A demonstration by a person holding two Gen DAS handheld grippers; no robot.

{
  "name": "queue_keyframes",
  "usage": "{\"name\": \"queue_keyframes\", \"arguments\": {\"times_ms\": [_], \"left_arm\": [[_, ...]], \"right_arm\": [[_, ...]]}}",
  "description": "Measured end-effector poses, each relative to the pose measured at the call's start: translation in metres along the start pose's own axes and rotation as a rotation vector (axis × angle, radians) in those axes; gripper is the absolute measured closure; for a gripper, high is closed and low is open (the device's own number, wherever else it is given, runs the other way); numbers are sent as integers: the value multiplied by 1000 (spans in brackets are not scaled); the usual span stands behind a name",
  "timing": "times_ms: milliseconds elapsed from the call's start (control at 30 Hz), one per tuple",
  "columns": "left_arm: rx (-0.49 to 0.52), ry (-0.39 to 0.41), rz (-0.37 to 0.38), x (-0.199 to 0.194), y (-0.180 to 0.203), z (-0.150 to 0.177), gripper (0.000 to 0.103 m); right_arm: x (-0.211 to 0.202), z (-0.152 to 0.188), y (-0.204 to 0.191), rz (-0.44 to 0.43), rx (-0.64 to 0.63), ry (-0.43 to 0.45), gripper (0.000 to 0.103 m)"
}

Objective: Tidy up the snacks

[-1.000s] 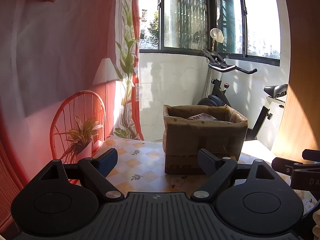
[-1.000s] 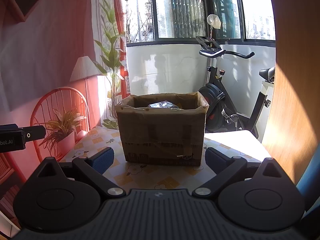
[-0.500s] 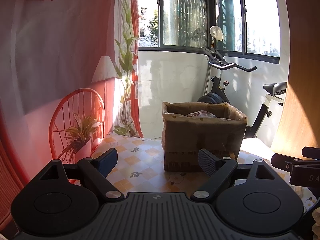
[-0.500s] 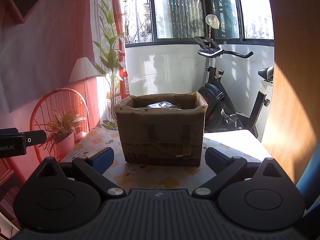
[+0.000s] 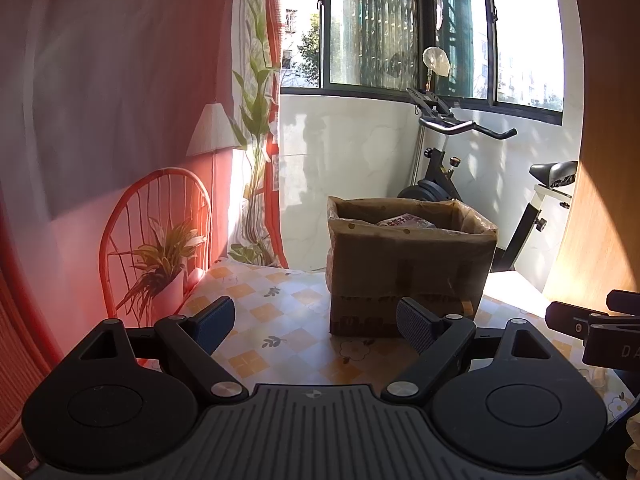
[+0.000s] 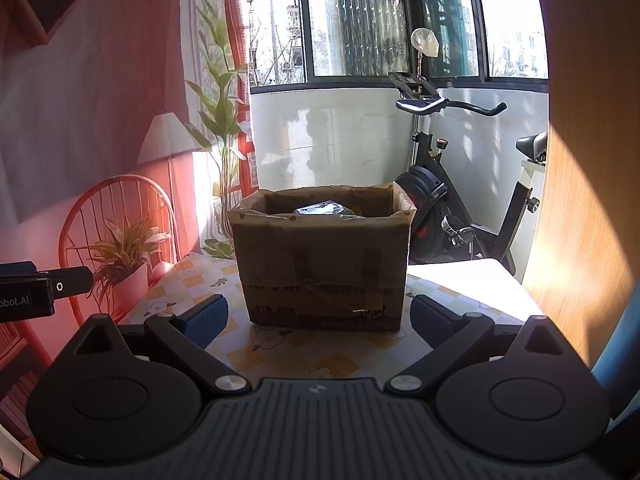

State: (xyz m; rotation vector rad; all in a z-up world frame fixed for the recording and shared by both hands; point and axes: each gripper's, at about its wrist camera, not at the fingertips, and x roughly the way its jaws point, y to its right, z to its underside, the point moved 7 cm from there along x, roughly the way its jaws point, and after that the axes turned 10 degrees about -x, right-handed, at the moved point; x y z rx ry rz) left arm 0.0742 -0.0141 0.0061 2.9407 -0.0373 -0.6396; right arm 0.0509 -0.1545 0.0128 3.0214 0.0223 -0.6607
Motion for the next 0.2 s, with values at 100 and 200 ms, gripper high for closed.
{"name": "queue_keyframes", "arguments": {"times_ms": [100,200], "left_arm": [[-3,-1,3,0,0,0,13],[-4,-2,1,0,0,1,13]], "right_arm": [[0,0,0,0,-1,1,3],[0,0,0,0,0,0,3]]}}
